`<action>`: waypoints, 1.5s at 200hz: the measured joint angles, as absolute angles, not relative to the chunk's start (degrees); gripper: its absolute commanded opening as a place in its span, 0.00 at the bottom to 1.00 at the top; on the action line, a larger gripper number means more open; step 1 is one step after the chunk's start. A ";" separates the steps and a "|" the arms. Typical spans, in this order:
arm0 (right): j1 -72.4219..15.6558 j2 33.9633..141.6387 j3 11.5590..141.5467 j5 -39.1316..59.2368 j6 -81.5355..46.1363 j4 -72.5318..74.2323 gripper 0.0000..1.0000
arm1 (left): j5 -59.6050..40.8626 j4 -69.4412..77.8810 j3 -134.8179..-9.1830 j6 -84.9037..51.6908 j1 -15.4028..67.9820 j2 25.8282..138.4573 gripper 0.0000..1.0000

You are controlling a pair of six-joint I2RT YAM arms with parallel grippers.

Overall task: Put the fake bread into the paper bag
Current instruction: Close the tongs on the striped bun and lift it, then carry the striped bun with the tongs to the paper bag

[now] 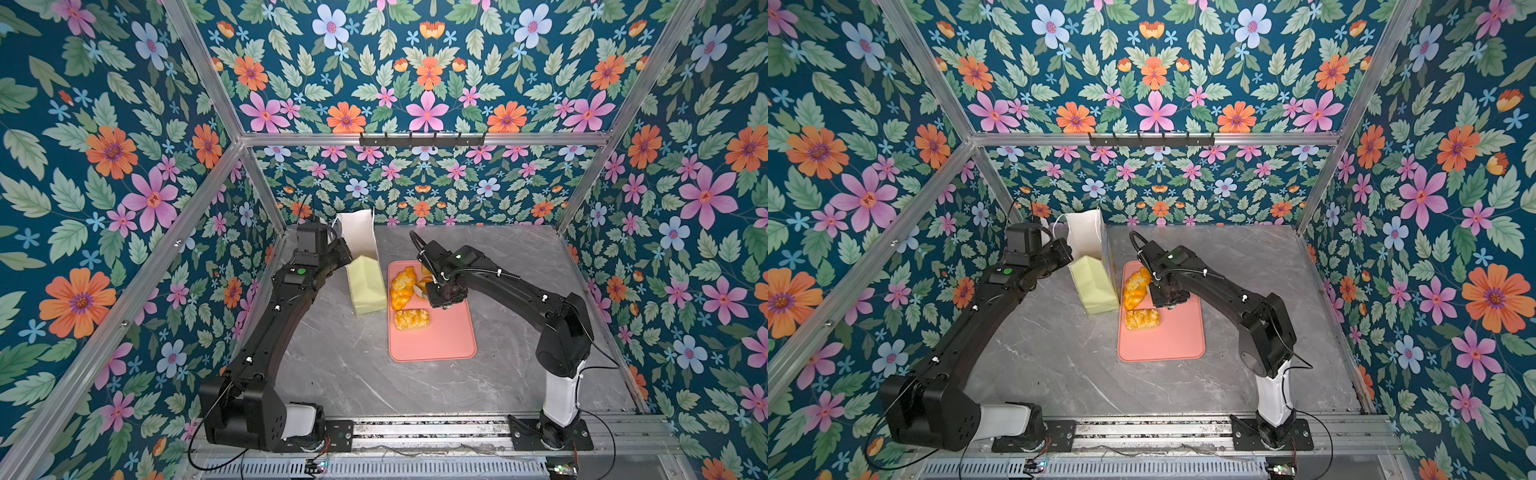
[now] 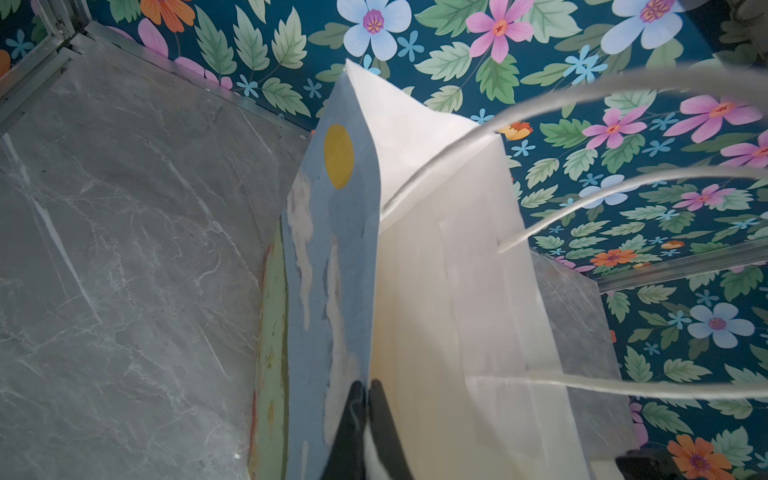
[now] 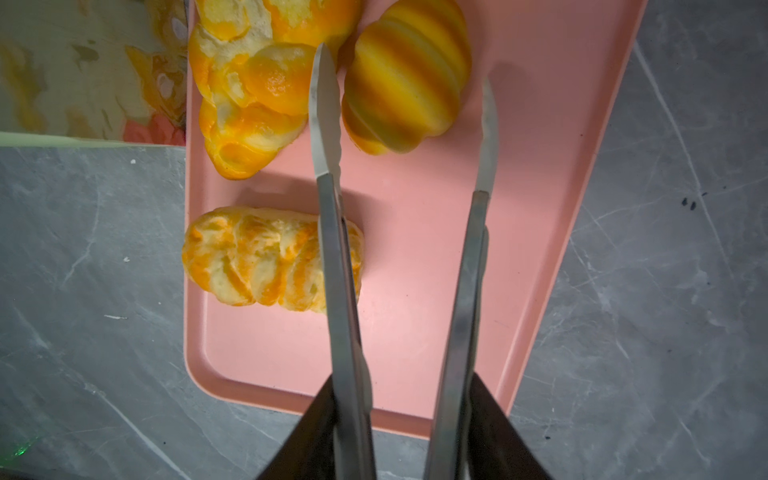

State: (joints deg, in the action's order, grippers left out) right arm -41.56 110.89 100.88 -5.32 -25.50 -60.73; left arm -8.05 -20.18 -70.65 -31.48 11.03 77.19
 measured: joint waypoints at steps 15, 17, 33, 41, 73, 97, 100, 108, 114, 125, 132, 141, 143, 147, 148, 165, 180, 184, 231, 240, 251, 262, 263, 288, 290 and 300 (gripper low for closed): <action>-41.56 111.42 101.23 -5.34 -25.30 -60.93 0.45 | -8.29 -20.10 -70.74 -31.51 11.03 77.34 0.04; -41.56 111.48 101.25 -5.34 -25.30 -60.97 0.45 | -8.29 -20.08 -70.74 -31.51 11.03 77.36 0.04; -41.56 111.63 101.32 -5.32 -25.28 -61.28 0.43 | -8.29 -20.08 -70.74 -31.51 11.03 77.36 0.04; -41.56 111.63 101.32 -5.32 -25.28 -61.43 0.41 | -8.40 -20.08 -70.74 -31.51 11.03 77.36 0.04; -41.52 111.57 101.32 -5.30 -25.28 -61.71 0.35 | -8.45 -20.08 -70.74 -31.51 11.03 77.36 0.04; -41.52 110.91 101.19 -4.93 -25.04 -62.08 0.34 | -8.45 -20.08 -70.74 -31.51 11.03 77.36 0.04; -41.52 110.80 101.19 -4.91 -25.04 -62.15 0.34 | -8.45 -20.08 -70.74 -31.51 11.03 77.36 0.04; -41.56 110.50 101.19 -4.91 -25.02 -62.39 0.34 | -8.45 -20.08 -70.74 -31.51 11.03 77.36 0.04; -41.56 110.21 101.21 -4.89 -24.84 -62.70 0.34 | -8.47 -20.08 -70.74 -31.51 11.03 77.36 0.04; -41.56 109.75 101.36 -4.86 -24.86 -63.29 0.34 | -8.47 -20.08 -70.74 -31.51 11.03 77.36 0.04; -41.56 109.34 101.45 -4.86 -24.84 -63.59 0.34 | -8.47 -20.08 -70.74 -31.51 11.03 77.36 0.04; -41.56 108.88 101.73 -4.86 -24.75 -64.10 0.34 | -8.49 -20.08 -70.74 -31.51 11.03 77.36 0.04; -41.56 108.77 101.78 -4.86 -24.69 -64.18 0.34 | -8.49 -20.08 -70.74 -31.51 11.03 77.36 0.04; -41.56 108.47 101.95 -4.86 -24.60 -64.49 0.34 | -8.49 -20.08 -70.74 -31.51 11.03 77.36 0.04; -41.56 108.40 101.97 -4.86 -24.58 -64.53 0.34 | -8.49 -20.08 -70.74 -31.51 11.03 77.36 0.04; -41.56 106.83 102.59 -4.80 -23.79 -65.47 0.34 | -8.49 -20.08 -70.74 -31.51 11.03 77.36 0.04; -41.56 105.32 103.46 -4.86 -23.53 -66.50 0.34 | -8.49 -20.08 -70.74 -31.51 11.03 77.32 0.04; -41.56 104.84 103.77 -4.89 -23.35 -66.78 0.34 | -8.49 -20.08 -70.74 -31.51 11.03 77.32 0.04; -41.65 98.83 108.64 -5.10 -22.06 -69.52 0.34 | -8.91 -20.12 -70.74 -31.59 11.03 77.25 0.04; -41.87 97.89 110.08 -5.13 -21.89 -69.87 0.34 | -8.95 -20.10 -70.74 -31.73 11.03 77.25 0.04; -42.41 96.99 112.05 -5.13 -21.15 -70.26 0.35 | -9.06 -20.08 -70.74 -31.92 11.03 77.25 0.04; -43.11 96.25 114.02 -5.08 -20.80 -70.50 0.35 | -9.19 -19.97 -70.74 -32.53 11.03 77.25 0.03; -43.13 96.20 114.15 -5.08 -20.78 -70.52 0.35 | -9.21 -19.94 -70.74 -32.60 11.03 77.25 0.03; -44.45 95.85 118.39 -5.04 -19.68 -70.96 0.35 | -9.82 -19.64 -70.76 -32.84 11.09 77.25 0.02; -44.51 95.88 118.76 -5.04 -19.59 -71.00 0.35 | -9.89 -19.64 -70.76 -32.86 11.09 77.25 0.02; -44.86 96.20 120.97 -4.99 -19.35 -71.48 0.35 | -10.20 -19.64 -70.91 -33.01 11.16 77.30 0.02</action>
